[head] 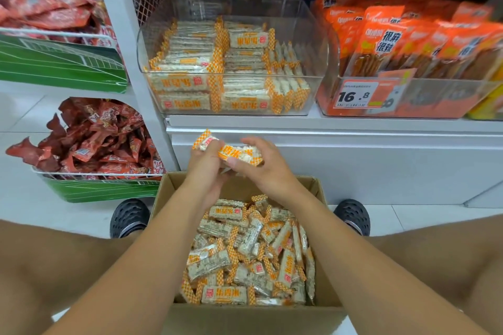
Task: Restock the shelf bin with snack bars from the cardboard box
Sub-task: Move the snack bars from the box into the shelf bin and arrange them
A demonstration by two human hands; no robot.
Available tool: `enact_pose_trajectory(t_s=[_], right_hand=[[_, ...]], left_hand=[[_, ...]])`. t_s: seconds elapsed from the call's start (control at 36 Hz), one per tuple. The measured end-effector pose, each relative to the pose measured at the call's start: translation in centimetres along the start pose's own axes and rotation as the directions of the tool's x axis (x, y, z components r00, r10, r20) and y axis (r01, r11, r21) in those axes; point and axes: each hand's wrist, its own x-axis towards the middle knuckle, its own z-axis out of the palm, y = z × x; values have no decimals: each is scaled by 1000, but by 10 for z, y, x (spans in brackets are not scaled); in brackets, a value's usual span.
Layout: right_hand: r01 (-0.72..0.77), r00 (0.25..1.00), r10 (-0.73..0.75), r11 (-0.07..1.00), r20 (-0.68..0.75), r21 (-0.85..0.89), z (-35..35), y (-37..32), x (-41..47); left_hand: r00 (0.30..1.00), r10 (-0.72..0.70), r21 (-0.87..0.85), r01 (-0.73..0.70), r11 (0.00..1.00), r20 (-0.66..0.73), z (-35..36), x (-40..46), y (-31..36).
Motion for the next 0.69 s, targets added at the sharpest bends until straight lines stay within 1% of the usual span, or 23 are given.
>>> enact_pose_trajectory(t_s=[0.06,0.11,0.14,0.25,0.36,0.39,0.44,0.5,0.53,0.58,0.64,0.69], right_hand=[[61,995,-66,996,-71,-60,2,-2,-1],[82,987,-87,996,-133,-45,-3,0,2],[75,987,-77,997,-140,-23,-7,2,4],[10,999,-5,995,-52,102,-25,-1,8],[-3,998,-8,983,58,186,-35,-8,6],[-9,996,-8,984,93,176,-37,-10,5],[12,990,-18,999,139,43,-41,-12,6],[65,991,-57,996,122,-62,-43,-15,7],[77,993,-70,994,99,-73,-45,-15,8],[80,994,-77,996,81,-29,-48,-13,10],[59,992,-61,998,110,24,-52,-12,8],[54,991,-56,998,121,19,-56,-14,6]], left_hand=[[1000,-2,-18,1,1000,-27,7,-4,1],[999,-14,-95,17,995,30,9,-8,4],[997,-18,-122,27,992,72,8,-10,8],[976,-71,-93,92,991,206,1,-16,23],[966,-117,-99,143,985,230,-2,-18,34],[967,-118,-105,145,984,227,-2,-18,36],[967,-113,-124,144,982,227,1,-19,36],[964,-119,-141,156,978,239,2,-19,36],[960,-124,-133,161,978,250,1,-20,36],[951,-132,-98,165,981,280,0,-21,37],[946,-137,-45,157,987,295,-2,-22,38],[946,-130,22,129,991,298,-4,-23,40]])
